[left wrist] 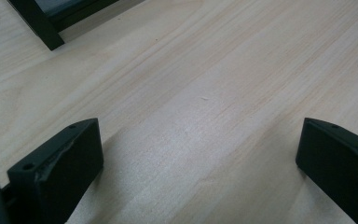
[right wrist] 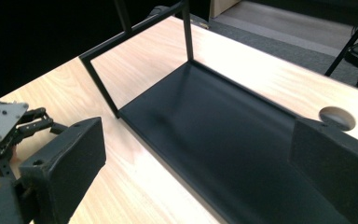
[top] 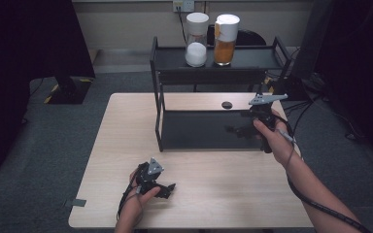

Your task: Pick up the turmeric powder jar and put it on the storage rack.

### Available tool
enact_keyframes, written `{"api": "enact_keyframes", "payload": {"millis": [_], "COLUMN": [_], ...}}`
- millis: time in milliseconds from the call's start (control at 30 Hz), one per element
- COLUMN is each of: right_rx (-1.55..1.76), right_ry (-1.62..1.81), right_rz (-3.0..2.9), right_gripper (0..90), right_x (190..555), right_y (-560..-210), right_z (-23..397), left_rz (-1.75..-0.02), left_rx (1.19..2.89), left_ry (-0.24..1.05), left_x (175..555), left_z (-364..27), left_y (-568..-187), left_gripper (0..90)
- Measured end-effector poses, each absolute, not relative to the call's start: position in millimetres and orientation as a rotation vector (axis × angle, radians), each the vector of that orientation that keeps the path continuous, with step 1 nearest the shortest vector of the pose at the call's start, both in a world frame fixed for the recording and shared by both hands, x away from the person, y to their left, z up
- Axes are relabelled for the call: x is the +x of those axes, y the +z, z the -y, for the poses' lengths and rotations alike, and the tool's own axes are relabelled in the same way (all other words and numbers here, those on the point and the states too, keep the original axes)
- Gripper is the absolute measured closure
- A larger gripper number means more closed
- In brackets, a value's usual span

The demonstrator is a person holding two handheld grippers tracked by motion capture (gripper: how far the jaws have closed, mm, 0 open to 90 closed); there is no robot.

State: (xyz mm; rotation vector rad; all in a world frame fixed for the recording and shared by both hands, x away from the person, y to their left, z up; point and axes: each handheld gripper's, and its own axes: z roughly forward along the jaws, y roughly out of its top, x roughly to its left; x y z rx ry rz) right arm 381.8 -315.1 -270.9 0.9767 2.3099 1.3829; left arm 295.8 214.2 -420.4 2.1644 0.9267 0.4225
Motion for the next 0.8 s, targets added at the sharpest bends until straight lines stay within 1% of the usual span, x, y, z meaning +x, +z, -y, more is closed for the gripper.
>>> {"api": "enact_keyframes", "payload": {"millis": [800], "right_rx": [1.027], "right_ry": [1.367], "right_rz": [-2.378], "right_gripper": [3.0], "right_x": [358], "right_y": [-357], "right_z": [329], "left_rz": [-0.927], "left_rx": [2.164], "left_ry": [0.423], "left_x": [296], "left_z": [-214], "left_y": [-421], "left_gripper": [0.0]}}
